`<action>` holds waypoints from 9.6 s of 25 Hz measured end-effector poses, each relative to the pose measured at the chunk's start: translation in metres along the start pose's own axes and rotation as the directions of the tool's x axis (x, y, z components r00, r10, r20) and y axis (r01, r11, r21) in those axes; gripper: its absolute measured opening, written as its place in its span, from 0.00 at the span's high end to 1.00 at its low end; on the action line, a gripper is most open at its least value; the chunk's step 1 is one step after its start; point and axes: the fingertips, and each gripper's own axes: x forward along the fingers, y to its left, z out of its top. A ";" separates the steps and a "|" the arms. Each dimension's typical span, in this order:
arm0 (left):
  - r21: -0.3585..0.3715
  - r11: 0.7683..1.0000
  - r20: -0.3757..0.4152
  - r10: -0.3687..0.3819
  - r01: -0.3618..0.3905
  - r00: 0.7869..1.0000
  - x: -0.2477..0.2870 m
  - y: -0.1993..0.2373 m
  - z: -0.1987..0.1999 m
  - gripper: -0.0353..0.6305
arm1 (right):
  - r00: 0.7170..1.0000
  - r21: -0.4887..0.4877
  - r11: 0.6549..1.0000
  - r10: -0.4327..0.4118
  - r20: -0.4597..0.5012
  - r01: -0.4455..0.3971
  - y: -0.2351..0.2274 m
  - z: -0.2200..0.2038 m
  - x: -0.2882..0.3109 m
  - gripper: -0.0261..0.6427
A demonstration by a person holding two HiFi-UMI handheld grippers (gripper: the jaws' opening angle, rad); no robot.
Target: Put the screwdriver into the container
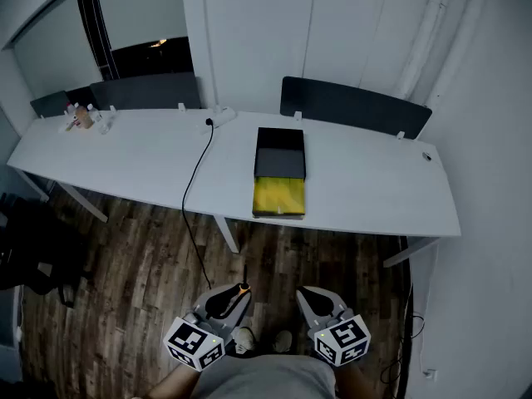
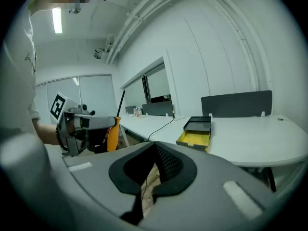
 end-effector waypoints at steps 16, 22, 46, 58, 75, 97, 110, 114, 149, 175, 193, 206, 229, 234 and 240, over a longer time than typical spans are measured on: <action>-0.001 1.000 0.003 -0.014 0.014 1.000 -0.007 0.015 0.004 0.84 | 0.999 0.054 0.999 0.000 0.036 -0.002 0.011 0.009 0.011 0.94; 0.004 1.000 0.010 -0.025 0.025 1.000 -0.018 0.031 0.007 0.84 | 0.998 0.052 0.998 -0.019 0.053 0.017 0.025 0.015 0.022 0.94; -0.008 0.996 0.007 -0.085 0.085 0.996 0.002 0.074 0.011 0.84 | 0.998 0.061 0.997 -0.056 0.042 0.053 0.021 0.022 0.064 0.94; -0.016 0.998 -0.005 -0.066 0.065 0.998 0.125 0.120 0.033 0.84 | 0.999 0.059 0.998 -0.030 0.034 0.028 -0.088 0.053 0.131 0.94; -0.030 0.999 0.021 0.029 -0.029 0.999 0.269 0.170 0.086 0.84 | 0.997 0.023 0.997 0.070 0.018 -0.071 -0.222 0.122 0.209 0.94; 0.000 1.000 -0.086 0.028 -0.028 0.996 0.313 0.196 0.091 0.84 | 0.995 0.053 0.994 0.096 -0.003 -0.096 -0.256 0.136 0.247 0.94; -0.044 0.998 -0.258 -0.044 0.034 0.965 0.333 0.218 0.051 0.84 | 0.998 0.106 0.994 0.037 -0.043 -0.032 -0.261 0.122 0.266 0.94; -0.053 0.997 -0.338 -0.073 0.059 0.938 0.342 0.217 0.025 0.84 | 0.998 0.124 0.992 0.027 -0.056 -0.020 -0.263 0.115 0.269 0.94; 0.066 0.960 -0.812 -0.107 0.273 0.574 0.381 0.207 -0.125 0.84 | 0.996 0.210 0.977 -0.032 -0.080 0.048 -0.282 0.076 0.268 0.94; 0.111 0.945 -0.897 -0.038 0.308 0.440 0.396 0.210 -0.161 0.83 | 0.996 0.241 0.969 -0.032 -0.082 0.051 -0.289 0.068 0.267 0.94; 0.145 0.929 -0.919 -0.002 0.341 0.395 0.397 0.207 -0.172 0.82 | 0.997 0.249 0.968 -0.022 -0.074 0.039 -0.287 0.067 0.264 0.94; 0.173 0.925 -0.890 -0.001 0.339 0.456 0.402 0.205 -0.150 0.76 | 0.998 0.235 0.972 -0.011 -0.063 0.026 -0.287 0.072 0.264 0.94; 0.079 0.992 -0.455 -0.054 0.100 0.889 0.364 0.231 -0.005 0.94 | 0.998 0.136 0.990 -0.016 -0.063 0.024 -0.280 0.100 0.264 0.94; 0.050 0.997 -0.324 -0.040 0.060 0.945 0.348 0.233 0.027 0.94 | 0.998 0.112 0.994 -0.005 -0.056 0.011 -0.274 0.111 0.264 0.94; 0.013 1.000 -0.222 0.003 0.000 0.975 0.334 0.241 0.054 0.94 | 0.999 0.111 0.994 0.001 -0.042 0.003 -0.269 0.118 0.270 0.94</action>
